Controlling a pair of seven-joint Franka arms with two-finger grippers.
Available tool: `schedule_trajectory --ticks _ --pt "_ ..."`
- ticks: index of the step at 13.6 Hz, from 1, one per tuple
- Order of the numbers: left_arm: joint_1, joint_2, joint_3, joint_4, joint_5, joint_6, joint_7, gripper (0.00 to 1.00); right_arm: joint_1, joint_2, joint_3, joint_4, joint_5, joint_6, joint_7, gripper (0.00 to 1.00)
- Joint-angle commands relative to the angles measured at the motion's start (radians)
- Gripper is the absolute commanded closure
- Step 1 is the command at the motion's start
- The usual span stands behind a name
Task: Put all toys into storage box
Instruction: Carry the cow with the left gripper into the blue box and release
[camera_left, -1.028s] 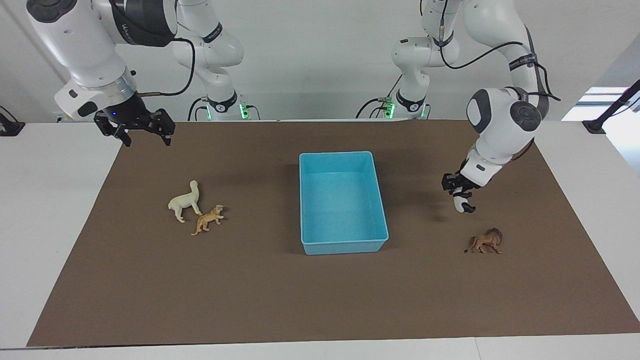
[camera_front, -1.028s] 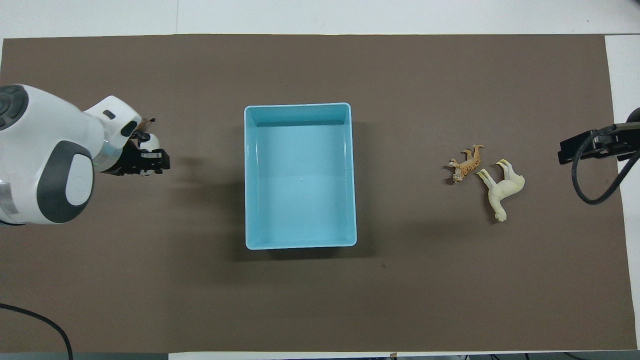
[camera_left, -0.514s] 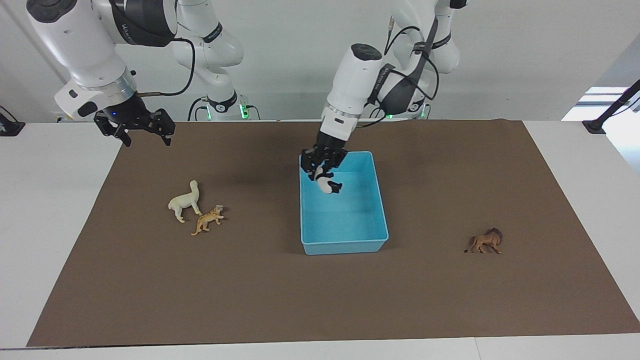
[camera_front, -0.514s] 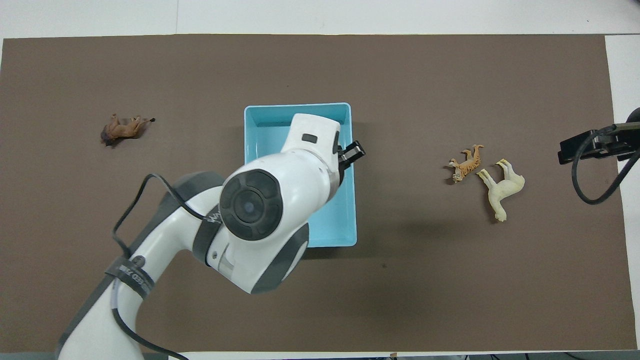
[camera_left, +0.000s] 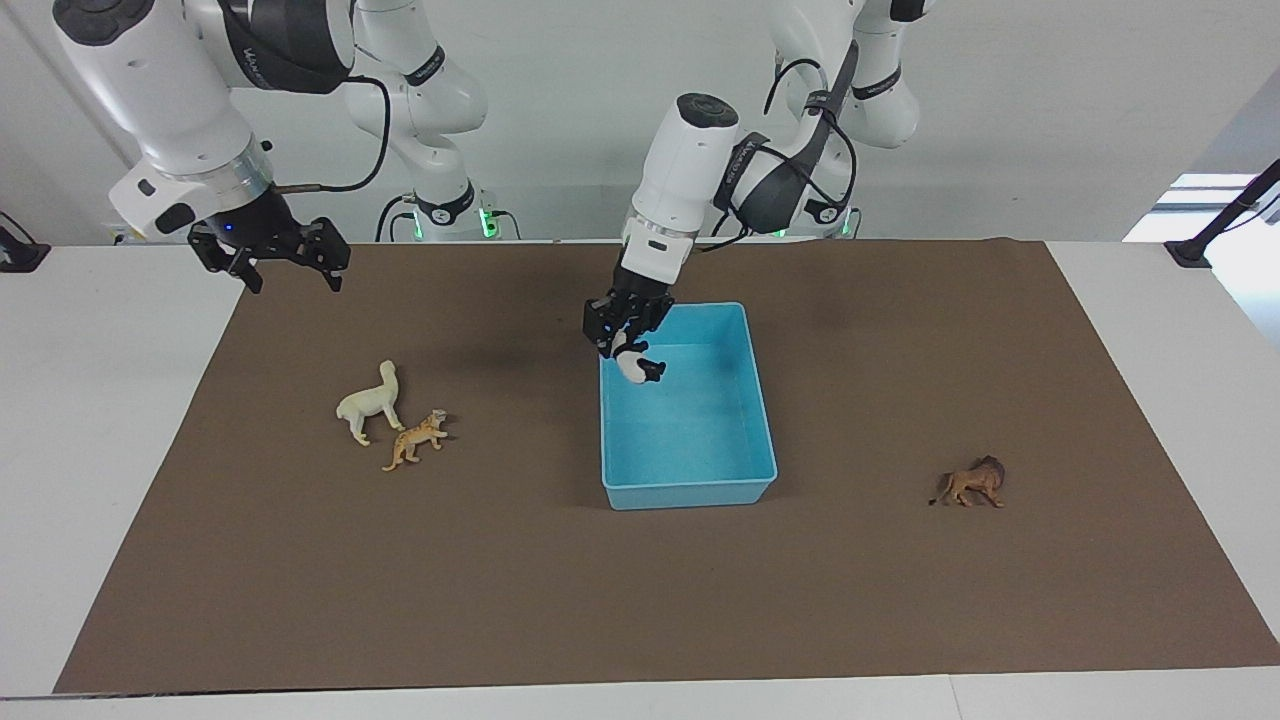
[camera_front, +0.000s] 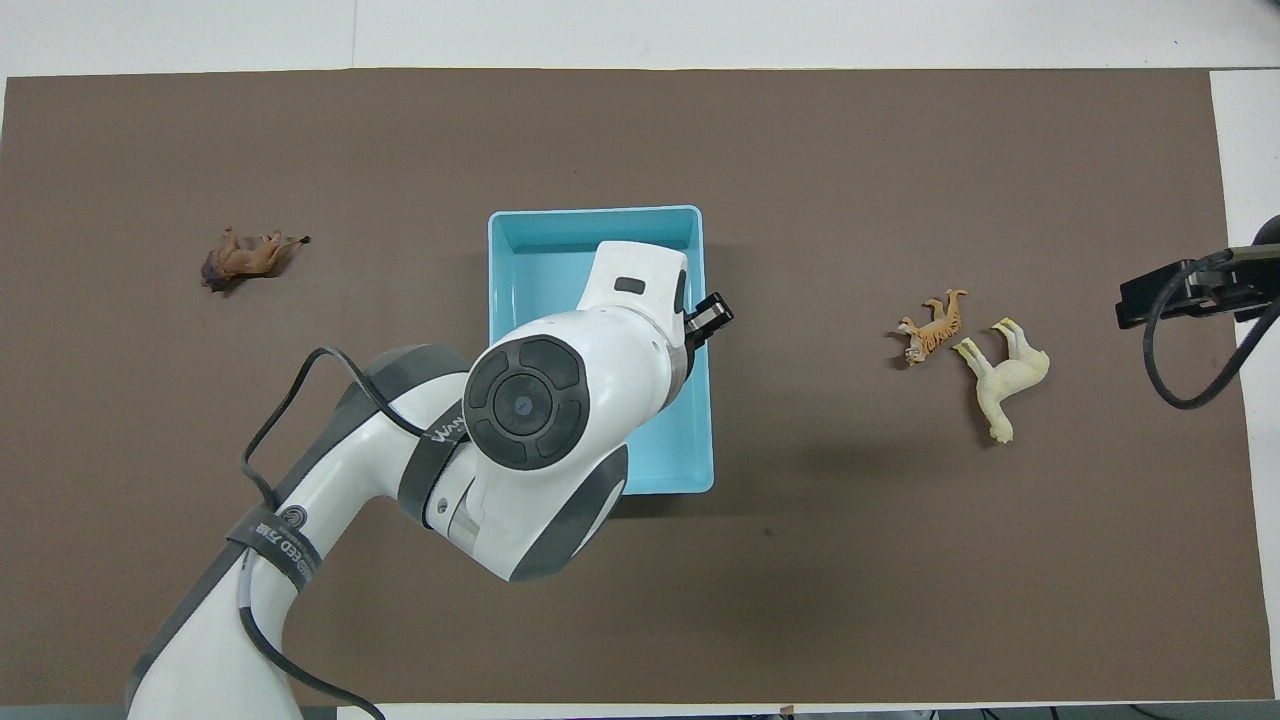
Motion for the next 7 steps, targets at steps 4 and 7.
schedule_trajectory --ticks 4,7 --pt "0.055 -0.04 -0.001 -0.124 -0.015 -0.024 0.161 1.0 -0.012 -0.021 0.002 -0.022 0.026 -0.005 -0.028 0.0" --pt "0.074 -0.04 0.001 -0.122 -0.016 -0.03 0.154 0.17 -0.012 -0.021 0.002 -0.022 0.026 -0.005 -0.028 0.0"
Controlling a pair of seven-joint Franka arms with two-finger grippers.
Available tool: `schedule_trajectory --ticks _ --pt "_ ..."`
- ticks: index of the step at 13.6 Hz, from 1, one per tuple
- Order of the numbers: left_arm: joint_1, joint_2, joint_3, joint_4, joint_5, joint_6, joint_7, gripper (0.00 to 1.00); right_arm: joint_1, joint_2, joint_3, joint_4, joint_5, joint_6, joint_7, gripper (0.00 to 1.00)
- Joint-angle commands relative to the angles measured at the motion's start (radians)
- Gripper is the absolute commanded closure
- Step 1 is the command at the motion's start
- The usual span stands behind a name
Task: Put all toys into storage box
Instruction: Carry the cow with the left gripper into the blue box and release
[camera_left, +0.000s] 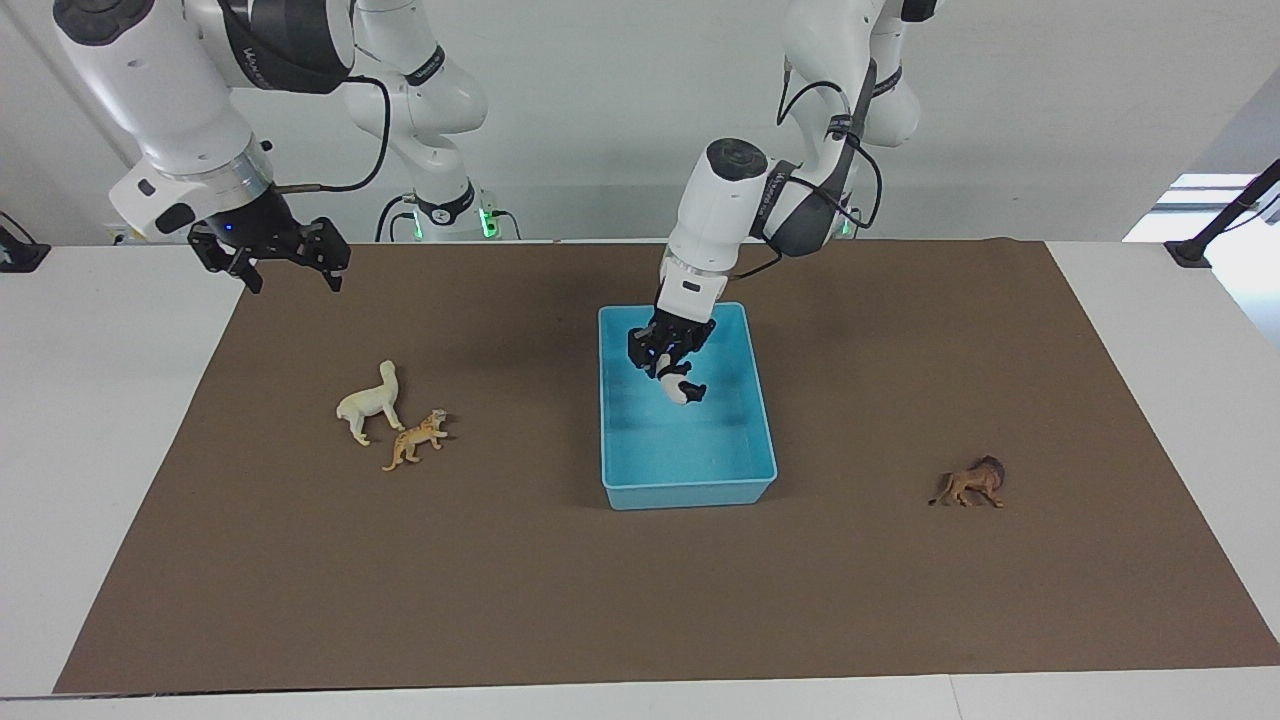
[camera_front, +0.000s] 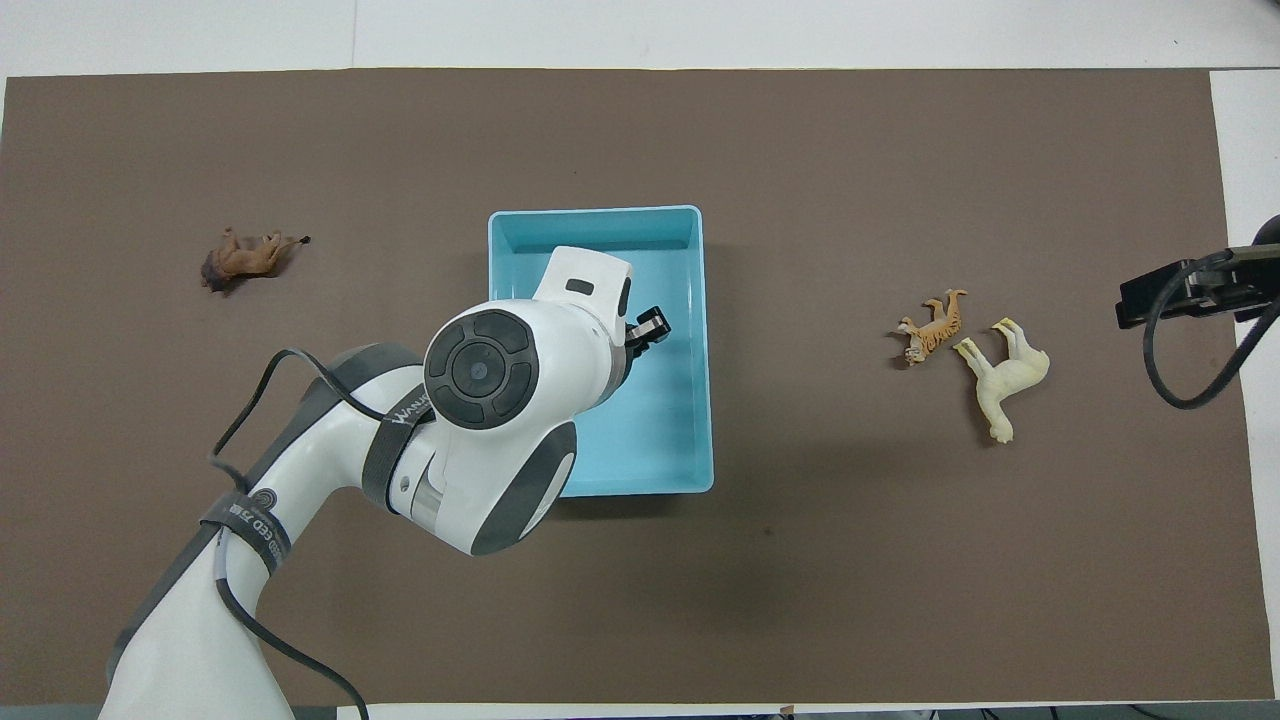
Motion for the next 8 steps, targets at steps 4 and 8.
schedule_trajectory --ticks 4,8 --pt "0.027 -0.04 0.004 -0.006 -0.006 -0.1 0.026 0.0 -0.012 -0.021 0.002 -0.022 0.026 -0.005 -0.028 0.0" --pt "0.189 -0.065 0.018 0.121 0.034 -0.336 0.032 0.0 -0.012 -0.021 0.002 -0.022 0.026 -0.005 -0.028 0.0"
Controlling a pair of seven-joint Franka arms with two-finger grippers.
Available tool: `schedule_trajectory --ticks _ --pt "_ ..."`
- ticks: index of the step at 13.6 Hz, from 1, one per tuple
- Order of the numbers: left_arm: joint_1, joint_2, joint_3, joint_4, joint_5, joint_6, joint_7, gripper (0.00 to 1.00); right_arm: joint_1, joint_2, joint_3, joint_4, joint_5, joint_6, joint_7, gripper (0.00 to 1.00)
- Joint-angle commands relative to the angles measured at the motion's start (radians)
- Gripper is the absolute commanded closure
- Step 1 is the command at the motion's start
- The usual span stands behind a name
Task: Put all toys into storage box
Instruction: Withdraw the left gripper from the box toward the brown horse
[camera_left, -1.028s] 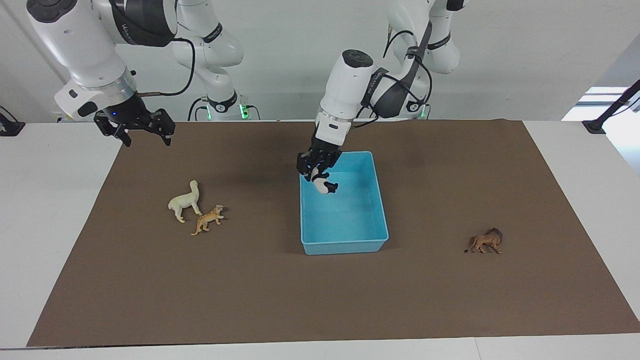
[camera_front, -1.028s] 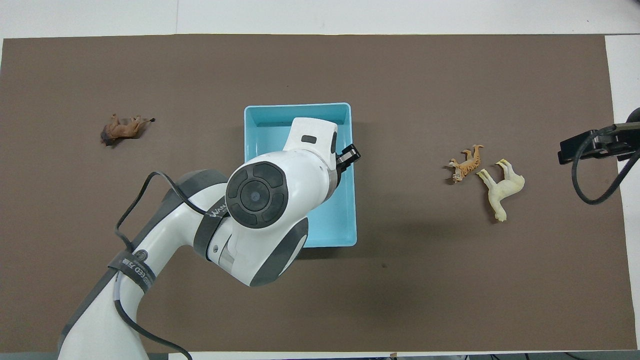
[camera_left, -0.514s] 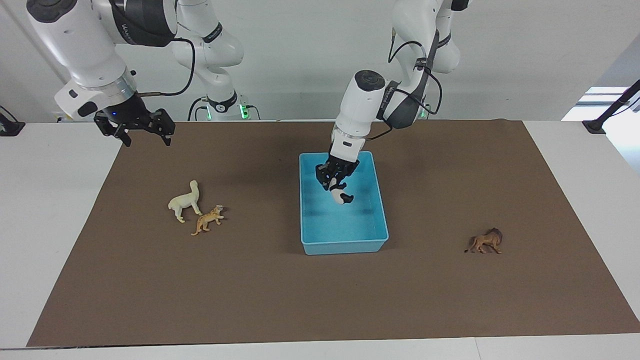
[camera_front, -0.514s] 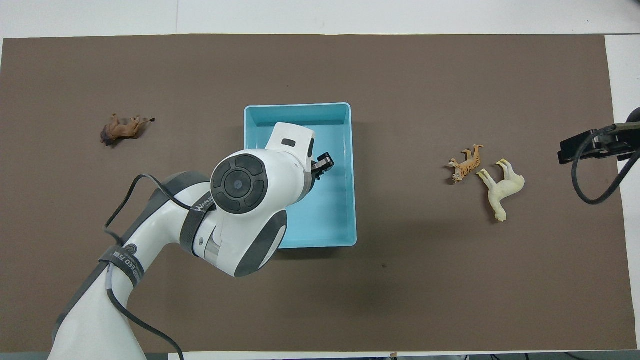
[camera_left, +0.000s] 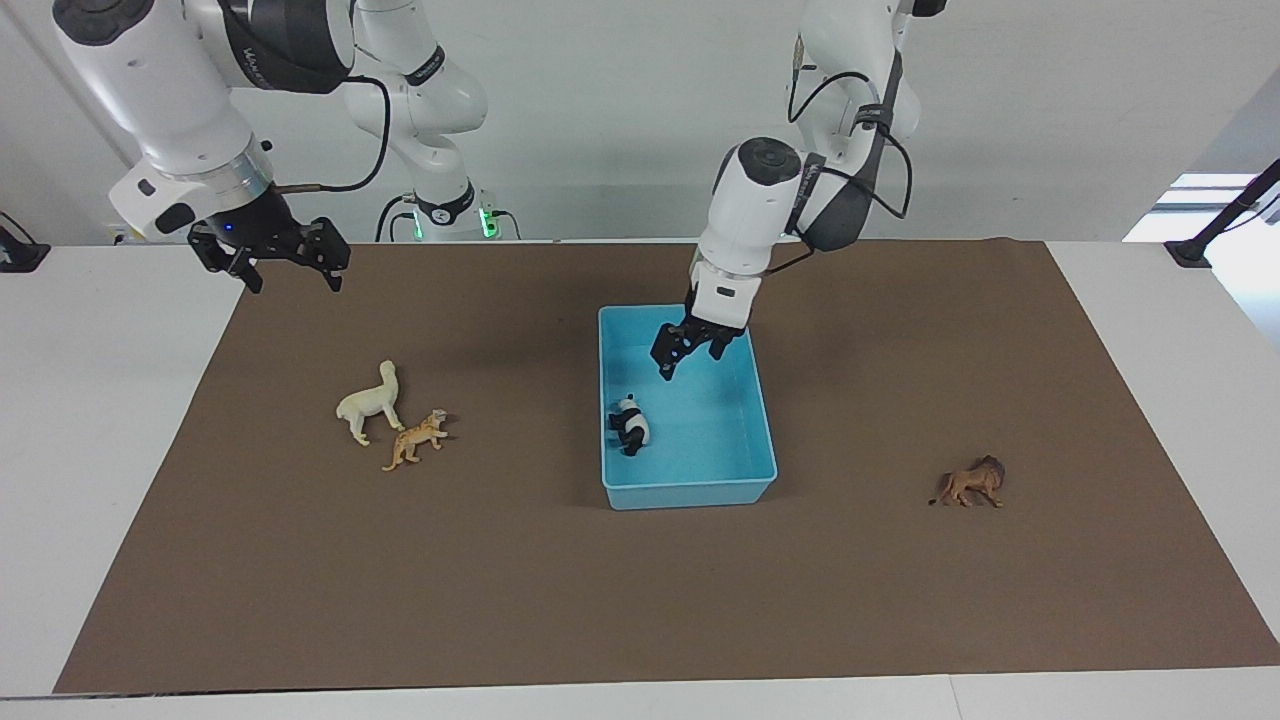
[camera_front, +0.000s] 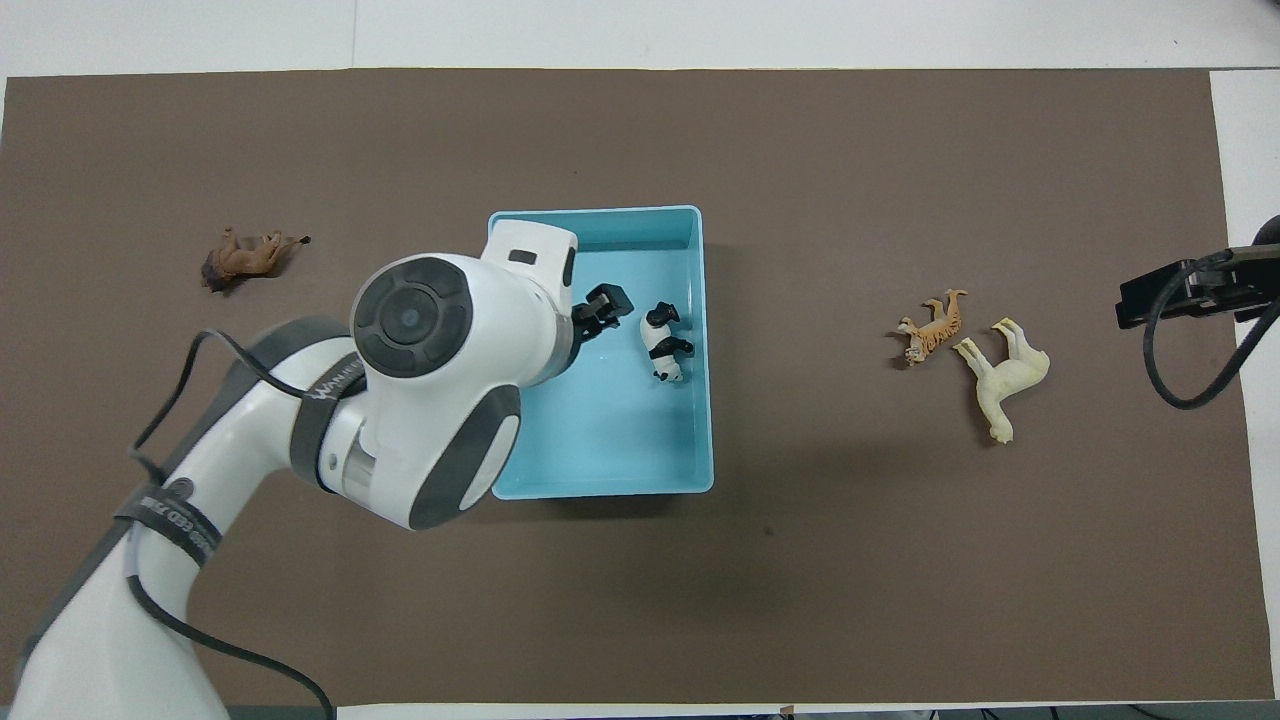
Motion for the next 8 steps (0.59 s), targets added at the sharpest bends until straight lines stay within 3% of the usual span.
schedule_trajectory --ticks 1,8 --pt "0.135 -0.026 -0.001 0.067 0.034 -0.151 0.024 0.0 -0.012 -0.021 0.002 -0.022 0.026 -0.005 -0.028 0.0" --pt "0.395 -0.029 -0.001 0.067 0.068 -0.178 0.024 0.0 -0.011 -0.021 0.002 -0.022 0.026 -0.005 -0.028 0.0"
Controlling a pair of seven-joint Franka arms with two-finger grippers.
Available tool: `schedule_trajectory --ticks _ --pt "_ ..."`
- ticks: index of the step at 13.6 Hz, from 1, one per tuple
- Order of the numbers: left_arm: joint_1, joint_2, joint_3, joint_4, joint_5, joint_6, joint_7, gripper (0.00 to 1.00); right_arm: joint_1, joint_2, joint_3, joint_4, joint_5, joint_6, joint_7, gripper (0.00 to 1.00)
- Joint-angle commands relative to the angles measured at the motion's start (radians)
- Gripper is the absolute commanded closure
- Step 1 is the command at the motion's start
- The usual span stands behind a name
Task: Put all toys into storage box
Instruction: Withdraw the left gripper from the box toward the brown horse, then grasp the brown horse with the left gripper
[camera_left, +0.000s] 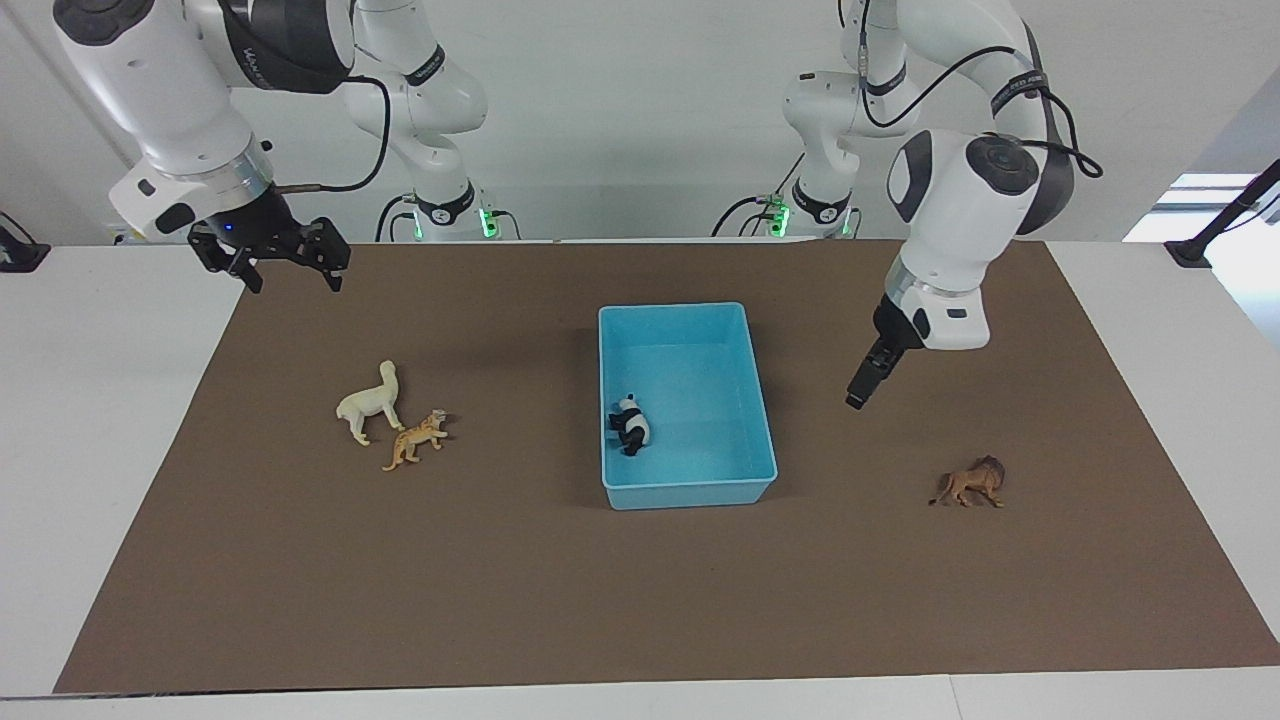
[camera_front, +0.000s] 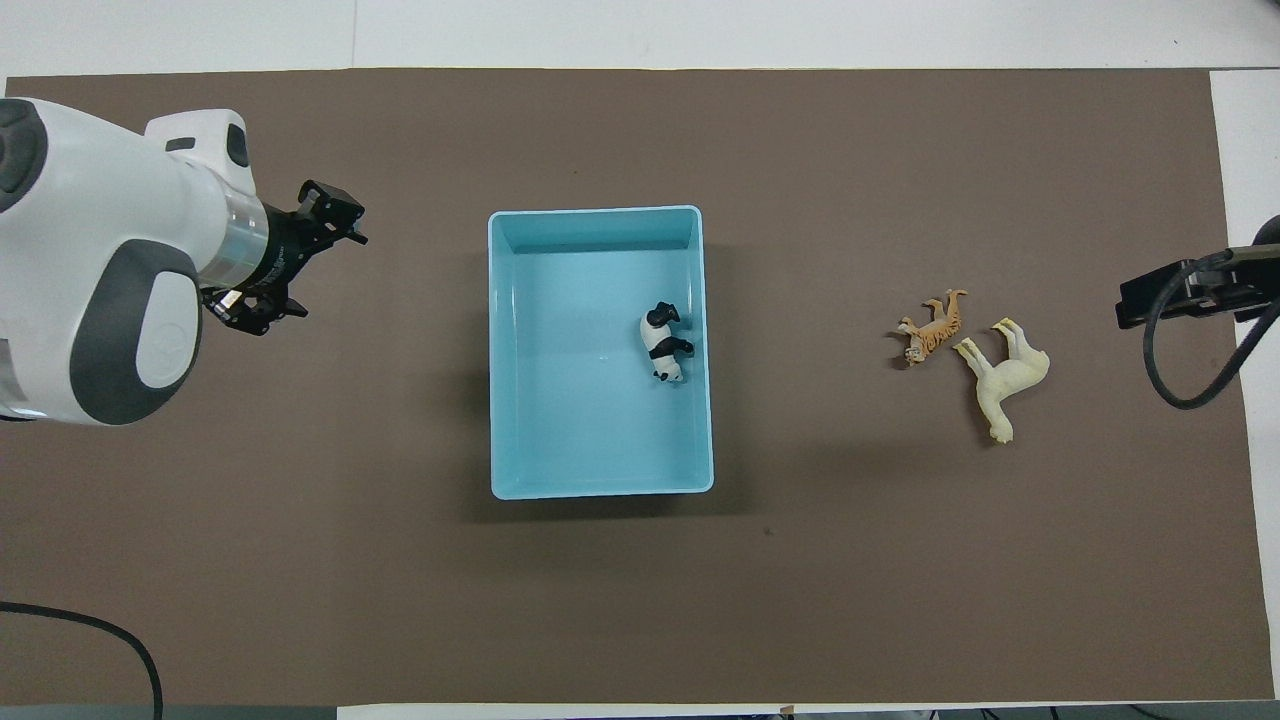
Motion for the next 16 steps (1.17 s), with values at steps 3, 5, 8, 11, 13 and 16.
schedule_trajectory --ticks 3,5,8,11,13,16 --pt "0.149 -0.004 -0.011 -0.001 0.012 -0.055 -0.008 0.0 -0.012 -0.019 0.002 -0.022 0.026 -0.005 -0.028 0.0" --pt "0.24 -0.004 -0.011 -0.008 0.009 -0.058 -0.032 0.0 -0.011 -0.021 0.002 -0.022 0.026 -0.005 -0.028 0.0" --pt "0.329 0.008 -0.011 -0.059 0.012 0.018 -0.177 0.0 -0.012 -0.021 0.002 -0.022 0.026 -0.005 -0.028 0.0" --pt "0.325 0.065 -0.011 -0.059 0.031 0.11 -0.423 0.0 -0.012 -0.019 0.002 -0.022 0.026 -0.005 -0.028 0.0" --pt "0.315 0.146 -0.011 -0.015 0.029 0.155 -0.549 0.0 -0.012 -0.019 0.002 -0.022 0.026 -0.005 -0.028 0.0" --pt "0.303 0.302 -0.011 0.15 0.075 0.156 -0.663 0.0 -0.012 -0.021 0.002 -0.022 0.026 -0.005 -0.028 0.0"
